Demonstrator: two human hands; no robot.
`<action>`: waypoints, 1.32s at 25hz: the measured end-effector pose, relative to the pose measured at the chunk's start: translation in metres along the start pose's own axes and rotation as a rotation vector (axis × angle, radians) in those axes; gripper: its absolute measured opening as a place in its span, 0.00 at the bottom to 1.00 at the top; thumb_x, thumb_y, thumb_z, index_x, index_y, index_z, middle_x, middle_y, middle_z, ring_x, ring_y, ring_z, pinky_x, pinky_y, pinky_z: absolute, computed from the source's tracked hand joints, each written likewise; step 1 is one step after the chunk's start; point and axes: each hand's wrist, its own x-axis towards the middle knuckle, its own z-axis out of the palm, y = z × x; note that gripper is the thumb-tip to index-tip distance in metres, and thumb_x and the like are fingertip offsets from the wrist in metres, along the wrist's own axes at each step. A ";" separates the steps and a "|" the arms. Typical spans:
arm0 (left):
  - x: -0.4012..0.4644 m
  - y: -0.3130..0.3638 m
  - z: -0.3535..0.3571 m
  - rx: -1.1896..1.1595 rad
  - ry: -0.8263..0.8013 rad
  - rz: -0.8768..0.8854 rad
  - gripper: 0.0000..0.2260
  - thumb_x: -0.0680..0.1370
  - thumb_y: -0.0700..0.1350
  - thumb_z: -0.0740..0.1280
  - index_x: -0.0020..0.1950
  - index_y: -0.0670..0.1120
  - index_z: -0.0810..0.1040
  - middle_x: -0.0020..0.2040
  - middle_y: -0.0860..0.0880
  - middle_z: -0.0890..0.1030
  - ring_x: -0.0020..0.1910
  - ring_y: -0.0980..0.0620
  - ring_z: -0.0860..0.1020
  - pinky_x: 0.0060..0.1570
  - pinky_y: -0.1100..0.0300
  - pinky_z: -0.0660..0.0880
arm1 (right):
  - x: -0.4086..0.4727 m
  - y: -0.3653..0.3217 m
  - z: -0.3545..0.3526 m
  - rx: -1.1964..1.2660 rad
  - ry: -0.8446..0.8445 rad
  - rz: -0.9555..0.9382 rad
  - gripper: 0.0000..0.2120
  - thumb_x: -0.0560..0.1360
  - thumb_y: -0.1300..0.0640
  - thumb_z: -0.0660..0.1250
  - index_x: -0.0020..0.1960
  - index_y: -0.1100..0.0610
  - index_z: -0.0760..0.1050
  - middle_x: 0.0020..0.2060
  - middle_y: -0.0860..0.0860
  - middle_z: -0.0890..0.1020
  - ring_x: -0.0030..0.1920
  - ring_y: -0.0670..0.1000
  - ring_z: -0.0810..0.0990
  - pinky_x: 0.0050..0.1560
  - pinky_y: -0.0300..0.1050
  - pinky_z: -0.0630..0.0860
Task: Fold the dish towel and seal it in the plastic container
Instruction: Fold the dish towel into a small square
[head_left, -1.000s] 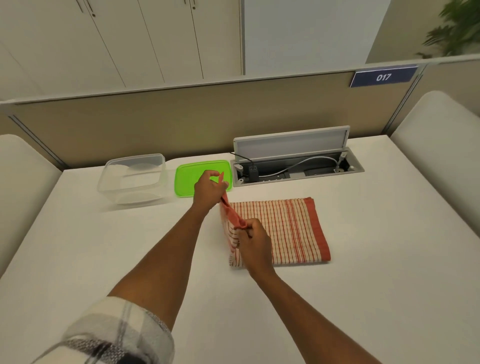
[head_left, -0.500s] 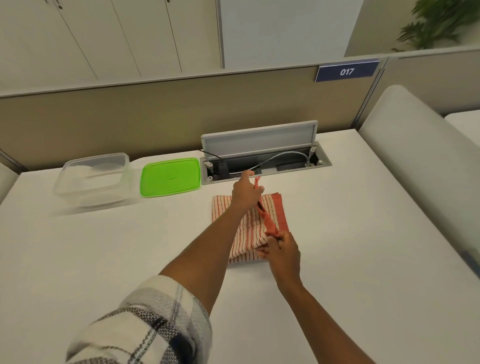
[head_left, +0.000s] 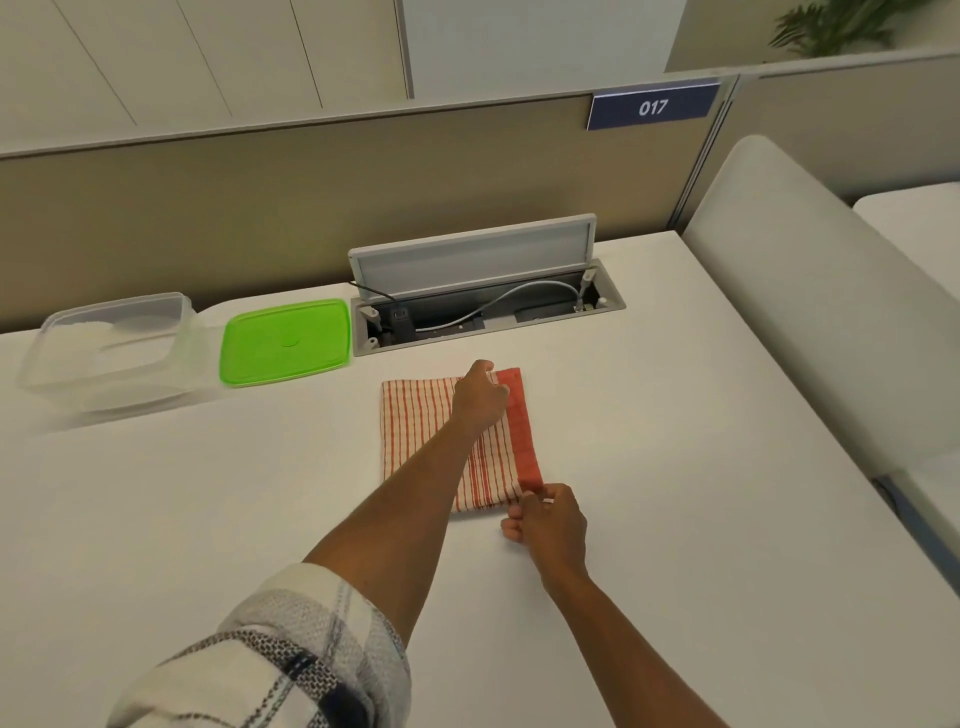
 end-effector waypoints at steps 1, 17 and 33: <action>0.000 -0.004 0.001 0.032 -0.009 0.013 0.16 0.81 0.42 0.62 0.69 0.47 0.71 0.65 0.46 0.78 0.55 0.48 0.80 0.44 0.62 0.77 | 0.002 0.002 -0.002 -0.057 0.028 0.025 0.05 0.78 0.54 0.66 0.50 0.56 0.73 0.41 0.54 0.84 0.32 0.51 0.85 0.35 0.44 0.84; -0.109 -0.119 -0.049 0.650 0.118 0.405 0.16 0.80 0.53 0.60 0.65 0.47 0.75 0.65 0.49 0.79 0.63 0.47 0.77 0.68 0.47 0.70 | 0.010 -0.009 0.014 -0.935 0.100 -0.917 0.16 0.73 0.55 0.72 0.59 0.54 0.76 0.57 0.52 0.81 0.56 0.54 0.78 0.57 0.52 0.76; -0.138 -0.172 -0.090 0.855 0.050 0.504 0.17 0.78 0.42 0.68 0.67 0.46 0.74 0.70 0.44 0.75 0.66 0.45 0.76 0.71 0.47 0.67 | 0.009 0.004 -0.016 -1.263 -0.095 -0.958 0.14 0.79 0.60 0.62 0.63 0.58 0.74 0.60 0.54 0.80 0.59 0.55 0.76 0.61 0.51 0.73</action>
